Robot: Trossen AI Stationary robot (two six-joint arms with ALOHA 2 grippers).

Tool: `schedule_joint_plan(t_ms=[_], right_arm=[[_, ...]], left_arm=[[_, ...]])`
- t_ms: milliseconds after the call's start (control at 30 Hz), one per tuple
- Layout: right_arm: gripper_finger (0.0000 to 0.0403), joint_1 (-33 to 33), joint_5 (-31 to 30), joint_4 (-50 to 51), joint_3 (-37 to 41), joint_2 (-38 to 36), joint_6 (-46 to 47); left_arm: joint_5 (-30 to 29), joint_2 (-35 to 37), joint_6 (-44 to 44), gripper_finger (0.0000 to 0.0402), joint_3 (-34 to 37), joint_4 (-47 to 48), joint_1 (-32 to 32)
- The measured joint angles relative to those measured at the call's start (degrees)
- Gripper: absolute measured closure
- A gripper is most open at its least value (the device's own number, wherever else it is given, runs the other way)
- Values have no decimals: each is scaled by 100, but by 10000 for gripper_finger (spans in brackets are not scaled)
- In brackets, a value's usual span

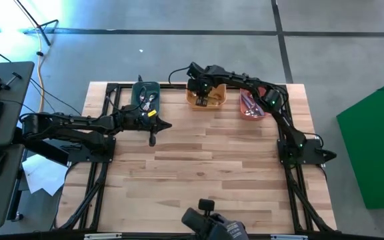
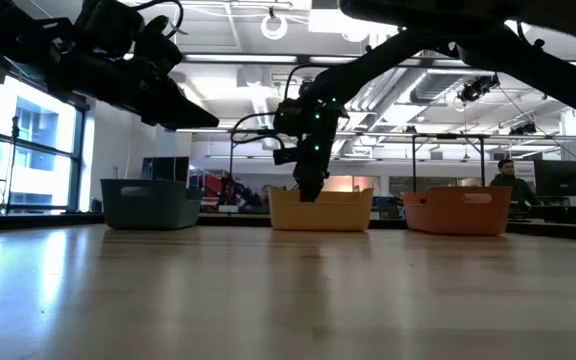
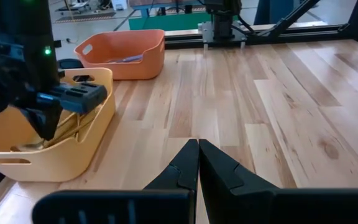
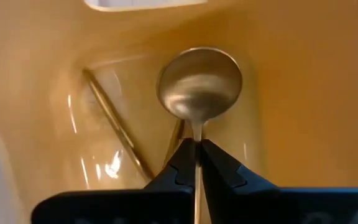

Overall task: Sort silverware by color (type)
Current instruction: Put the gold spoon into the yellow bin, then return to Home Position

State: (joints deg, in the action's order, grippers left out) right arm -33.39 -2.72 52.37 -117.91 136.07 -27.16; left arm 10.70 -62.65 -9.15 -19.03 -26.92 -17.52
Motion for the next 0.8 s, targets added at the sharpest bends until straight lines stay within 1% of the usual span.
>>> schedule_joint_plan(t_ms=[133,333,433,533,633,700,733,800], right_arm=[[384,0,-2,-51,0,-4,115],[320,42,-11,-44,-7,-228,172],[302,142,-77,230,-82,-377,136],[312,254,-149,268,-87,-675,123],[350,310,54,167,-87,-994,158],[383,330,297,-128,-9,-1136,167],[393,342,404,-337,121,-1233,165],[394,393,493,-902,491,-1414,163]], left_arm=[[-1,0,13,399,0,-2,0],[0,0,52,399,0,-2,0],[-48,0,55,399,0,-19,0],[-70,0,50,399,0,-55,0],[-71,-2,16,399,1,-179,-2],[-70,0,40,399,78,-438,-2],[-70,-2,56,399,135,-583,-2],[-19,0,98,399,251,-812,-3]])
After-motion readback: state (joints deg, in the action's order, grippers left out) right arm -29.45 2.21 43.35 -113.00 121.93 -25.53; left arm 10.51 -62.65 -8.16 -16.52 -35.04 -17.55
